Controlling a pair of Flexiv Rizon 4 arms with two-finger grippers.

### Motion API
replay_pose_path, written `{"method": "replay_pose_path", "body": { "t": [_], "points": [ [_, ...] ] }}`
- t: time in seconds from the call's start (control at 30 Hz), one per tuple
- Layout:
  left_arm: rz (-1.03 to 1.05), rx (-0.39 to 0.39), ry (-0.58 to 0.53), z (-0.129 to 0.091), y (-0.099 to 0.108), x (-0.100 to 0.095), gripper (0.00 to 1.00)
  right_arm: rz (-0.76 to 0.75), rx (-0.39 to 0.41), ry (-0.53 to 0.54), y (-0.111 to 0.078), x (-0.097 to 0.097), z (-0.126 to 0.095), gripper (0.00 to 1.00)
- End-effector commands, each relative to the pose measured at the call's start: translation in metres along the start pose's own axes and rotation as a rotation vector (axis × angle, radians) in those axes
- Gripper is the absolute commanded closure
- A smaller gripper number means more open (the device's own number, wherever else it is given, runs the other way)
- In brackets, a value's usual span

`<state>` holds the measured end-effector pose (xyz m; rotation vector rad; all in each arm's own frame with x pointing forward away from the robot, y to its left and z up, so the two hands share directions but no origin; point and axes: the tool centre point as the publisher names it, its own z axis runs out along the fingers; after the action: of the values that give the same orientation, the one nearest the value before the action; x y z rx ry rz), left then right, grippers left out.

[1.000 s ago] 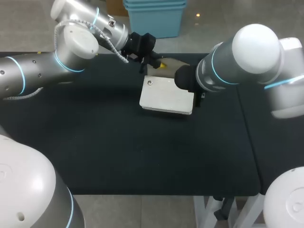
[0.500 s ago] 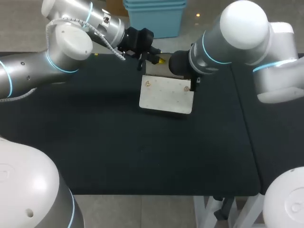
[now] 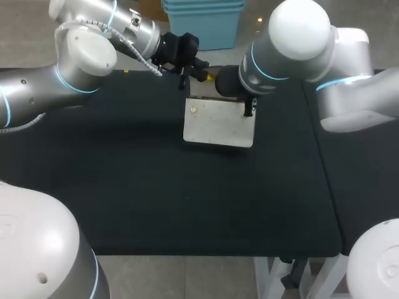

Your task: Pick up the bag, open it, inspect its contents, close it, and place it on the opposite side

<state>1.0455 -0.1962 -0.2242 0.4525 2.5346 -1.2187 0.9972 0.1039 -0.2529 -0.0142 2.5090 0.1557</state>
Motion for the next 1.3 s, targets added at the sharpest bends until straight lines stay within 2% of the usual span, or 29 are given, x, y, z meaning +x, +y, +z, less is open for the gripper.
{"method": "replay_pose_path", "body": {
  "t": [0.03,0.33,0.6,1.0,1.3],
  "points": [
    [0.007,-0.004,0.005,-0.004,-0.006,0.001,1.0,-0.007,0.011,-0.014,0.001,-0.002,0.009,1.0],
    [0.004,0.001,0.009,-0.002,-0.009,0.004,1.0,-0.018,0.045,-0.02,-0.004,-0.007,0.027,1.0],
    [-0.047,0.018,-0.01,0.0,-0.005,0.002,1.0,-0.014,0.065,0.001,-0.005,0.011,0.033,1.0],
    [-0.086,0.023,-0.053,-0.003,-0.001,0.0,1.0,-0.004,0.07,0.001,-0.004,0.036,0.028,1.0],
    [-0.074,0.052,-0.056,-0.007,-0.006,0.006,1.0,0.006,0.067,0.007,-0.003,0.04,0.03,1.0]
  ]
}}
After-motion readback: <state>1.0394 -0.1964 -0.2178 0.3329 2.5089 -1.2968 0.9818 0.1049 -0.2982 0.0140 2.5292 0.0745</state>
